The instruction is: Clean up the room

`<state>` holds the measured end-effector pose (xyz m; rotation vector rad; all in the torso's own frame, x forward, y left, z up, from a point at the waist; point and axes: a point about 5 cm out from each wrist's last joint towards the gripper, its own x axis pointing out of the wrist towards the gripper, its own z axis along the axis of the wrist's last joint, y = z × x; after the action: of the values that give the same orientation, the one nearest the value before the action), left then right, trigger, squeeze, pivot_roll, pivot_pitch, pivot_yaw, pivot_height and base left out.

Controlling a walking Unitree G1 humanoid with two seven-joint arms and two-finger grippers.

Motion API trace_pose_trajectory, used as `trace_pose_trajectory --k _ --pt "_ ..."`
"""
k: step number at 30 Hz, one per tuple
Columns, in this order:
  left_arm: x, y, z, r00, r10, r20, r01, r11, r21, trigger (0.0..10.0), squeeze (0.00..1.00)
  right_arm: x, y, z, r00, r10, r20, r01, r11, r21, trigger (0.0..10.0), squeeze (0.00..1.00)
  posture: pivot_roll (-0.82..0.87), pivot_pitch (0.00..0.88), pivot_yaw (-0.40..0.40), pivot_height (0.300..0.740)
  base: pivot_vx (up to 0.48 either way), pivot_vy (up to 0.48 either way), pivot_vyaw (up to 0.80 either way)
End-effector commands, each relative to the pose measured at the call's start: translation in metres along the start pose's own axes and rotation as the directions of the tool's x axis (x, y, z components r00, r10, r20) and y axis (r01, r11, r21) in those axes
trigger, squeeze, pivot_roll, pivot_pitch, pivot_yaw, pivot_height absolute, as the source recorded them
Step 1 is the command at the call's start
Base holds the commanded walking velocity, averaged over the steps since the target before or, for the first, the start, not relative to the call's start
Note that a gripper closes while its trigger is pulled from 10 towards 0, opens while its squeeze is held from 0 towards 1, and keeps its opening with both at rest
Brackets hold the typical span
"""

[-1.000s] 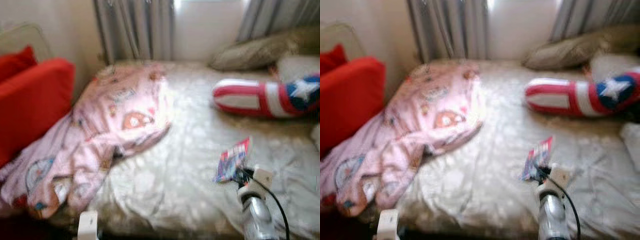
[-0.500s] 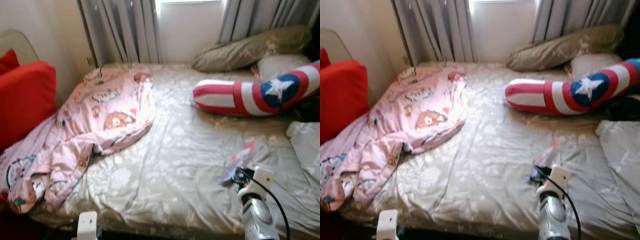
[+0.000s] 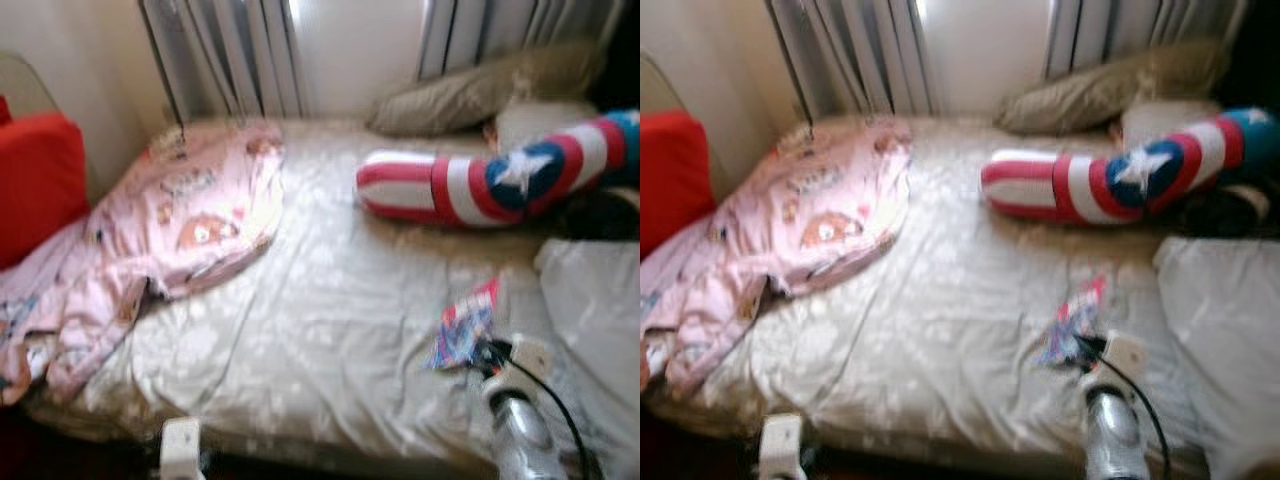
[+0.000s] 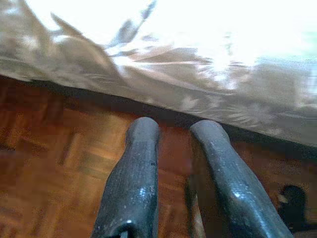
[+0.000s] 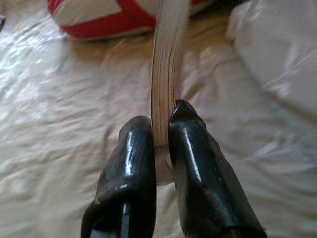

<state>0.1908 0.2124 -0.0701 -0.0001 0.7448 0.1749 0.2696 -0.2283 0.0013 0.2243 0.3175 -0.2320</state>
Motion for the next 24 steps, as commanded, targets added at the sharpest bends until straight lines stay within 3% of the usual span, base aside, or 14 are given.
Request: trace_pose_trajectory --k 1,19,24 --pt "-0.0023 0.0095 -0.0060 0.999 0.032 -0.021 -0.032 0.999 -0.009 10.0 0.00 0.0044 0.0114 0.0097 0.998 0.032 0.045 -0.032 0.999 0.004 10.0 0.00 0.01 0.000 0.021 0.740 0.000 0.000 0.00" --pt "-0.0030 0.0103 -0.0074 0.999 0.043 -0.021 -0.043 0.998 -0.035 10.0 0.00 0.0057 0.0152 0.0058 0.999 0.044 -0.004 -0.045 0.999 -0.009 10.0 0.00 0.02 0.000 0.014 0.740 0.000 0.000 0.00" --pt "-0.0031 0.0107 -0.0075 0.999 0.045 -0.021 -0.046 0.998 -0.034 10.0 0.00 0.0059 0.0163 0.0064 0.998 0.055 0.000 -0.055 0.998 -0.002 10.0 0.00 0.02 0.000 0.014 0.740 0.285 0.000 -0.77"
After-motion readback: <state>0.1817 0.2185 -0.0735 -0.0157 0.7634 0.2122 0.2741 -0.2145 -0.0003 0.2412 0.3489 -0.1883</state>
